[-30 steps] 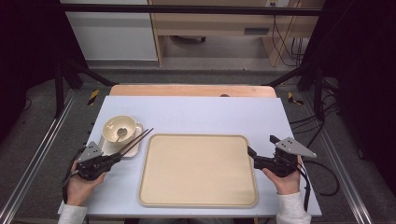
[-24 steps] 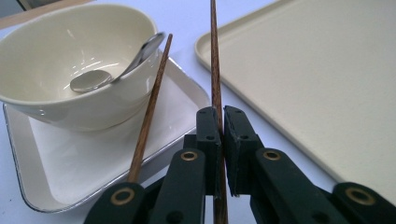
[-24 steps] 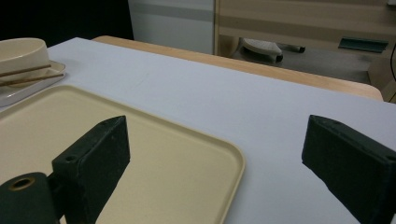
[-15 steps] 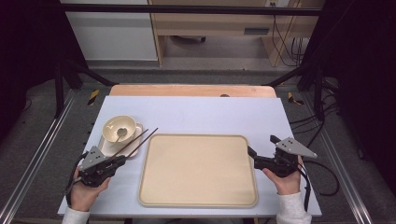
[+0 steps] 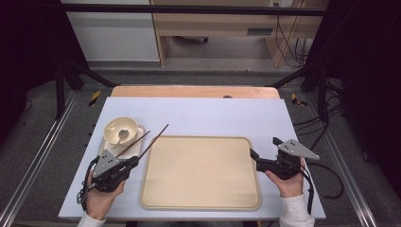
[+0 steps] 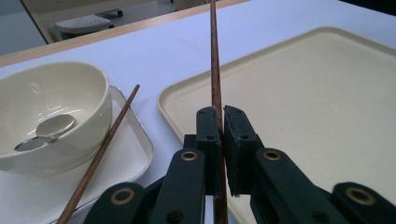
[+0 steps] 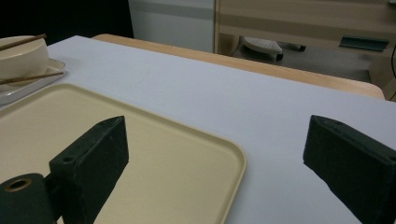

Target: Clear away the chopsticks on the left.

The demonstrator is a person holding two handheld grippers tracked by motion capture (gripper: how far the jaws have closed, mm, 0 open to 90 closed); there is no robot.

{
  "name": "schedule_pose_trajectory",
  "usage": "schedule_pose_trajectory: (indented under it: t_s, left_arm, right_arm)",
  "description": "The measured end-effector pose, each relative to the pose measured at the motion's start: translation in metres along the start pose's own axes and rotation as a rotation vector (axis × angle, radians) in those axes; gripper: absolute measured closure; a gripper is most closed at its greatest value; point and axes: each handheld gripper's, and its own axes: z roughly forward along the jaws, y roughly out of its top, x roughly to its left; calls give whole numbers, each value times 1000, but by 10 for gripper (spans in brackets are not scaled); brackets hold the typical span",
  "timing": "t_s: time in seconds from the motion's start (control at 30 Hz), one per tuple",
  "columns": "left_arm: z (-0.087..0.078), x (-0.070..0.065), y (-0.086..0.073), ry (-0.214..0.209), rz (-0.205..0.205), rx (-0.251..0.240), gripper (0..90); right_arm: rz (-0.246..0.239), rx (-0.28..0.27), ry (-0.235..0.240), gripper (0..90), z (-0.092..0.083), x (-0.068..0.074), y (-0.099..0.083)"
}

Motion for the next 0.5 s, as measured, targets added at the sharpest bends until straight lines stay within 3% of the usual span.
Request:
schedule_pose_trajectory:
  t_s: [0.2, 0.37, 0.5]
  left_arm:
    - [-5, -9, 17, 20, -41, -35, 852]
    - [-5, -15, 33, 32, -36, -63, 852]
    - [-1, -19, 41, 40, -59, -66, 852]
  right_arm:
    - [9, -4, 3, 70, -1, -1, 0]
    - [10, -11, 3, 70, -2, 0, 1]
    - [12, -16, 3, 70, -3, 0, 2]
